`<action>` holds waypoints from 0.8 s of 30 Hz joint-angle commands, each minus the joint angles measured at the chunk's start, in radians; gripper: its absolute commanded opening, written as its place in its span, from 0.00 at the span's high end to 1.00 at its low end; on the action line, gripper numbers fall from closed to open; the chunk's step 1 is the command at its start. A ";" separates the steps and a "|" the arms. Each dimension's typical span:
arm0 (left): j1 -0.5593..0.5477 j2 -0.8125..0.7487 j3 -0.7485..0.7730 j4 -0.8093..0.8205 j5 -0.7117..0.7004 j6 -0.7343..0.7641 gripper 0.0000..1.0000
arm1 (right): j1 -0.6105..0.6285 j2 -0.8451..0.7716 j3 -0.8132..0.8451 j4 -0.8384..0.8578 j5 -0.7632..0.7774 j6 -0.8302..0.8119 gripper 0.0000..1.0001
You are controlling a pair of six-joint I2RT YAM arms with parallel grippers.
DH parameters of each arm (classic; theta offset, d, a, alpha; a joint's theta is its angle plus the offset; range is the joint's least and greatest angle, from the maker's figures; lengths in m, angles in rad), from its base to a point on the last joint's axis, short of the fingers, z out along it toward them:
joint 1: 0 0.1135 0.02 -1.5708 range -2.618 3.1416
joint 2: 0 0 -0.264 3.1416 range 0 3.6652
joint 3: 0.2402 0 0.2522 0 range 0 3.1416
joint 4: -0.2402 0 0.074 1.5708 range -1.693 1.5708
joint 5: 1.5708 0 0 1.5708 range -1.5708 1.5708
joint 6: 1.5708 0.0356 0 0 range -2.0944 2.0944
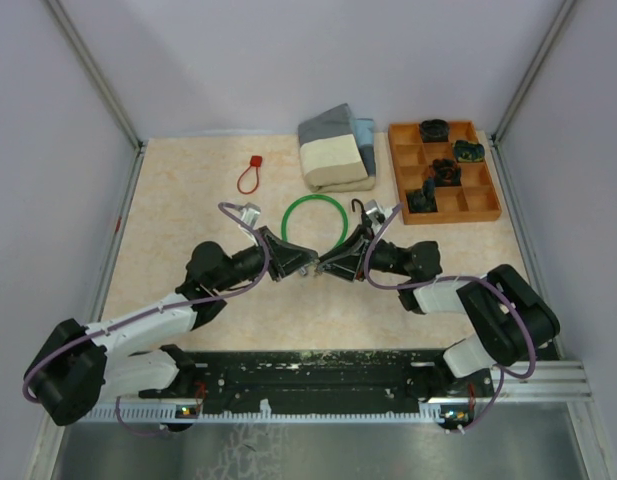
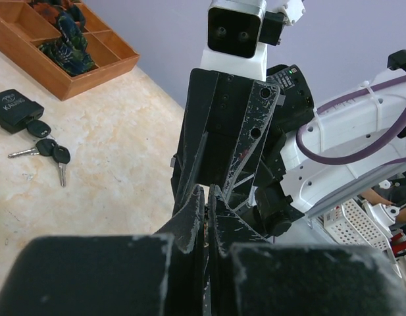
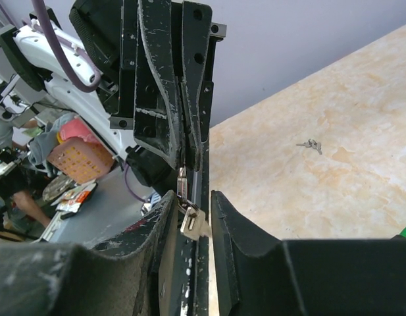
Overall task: Unlock with the key
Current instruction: Pick up the key from the center of the board.
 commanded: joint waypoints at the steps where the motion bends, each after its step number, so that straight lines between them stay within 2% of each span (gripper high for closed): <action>1: 0.002 -0.006 -0.012 0.062 0.016 -0.008 1.00 | 0.017 -0.016 0.012 0.209 -0.002 0.004 0.74; 15: 0.000 0.011 -0.026 0.099 0.036 -0.026 1.00 | 0.027 -0.051 0.002 0.208 0.008 -0.014 0.76; 20: -0.001 0.000 -0.035 0.105 0.032 -0.028 1.00 | 0.027 -0.052 0.000 0.208 0.006 -0.015 0.83; 24: -0.001 0.003 -0.034 0.106 0.034 -0.030 1.00 | 0.027 -0.049 -0.003 0.208 0.007 -0.014 0.93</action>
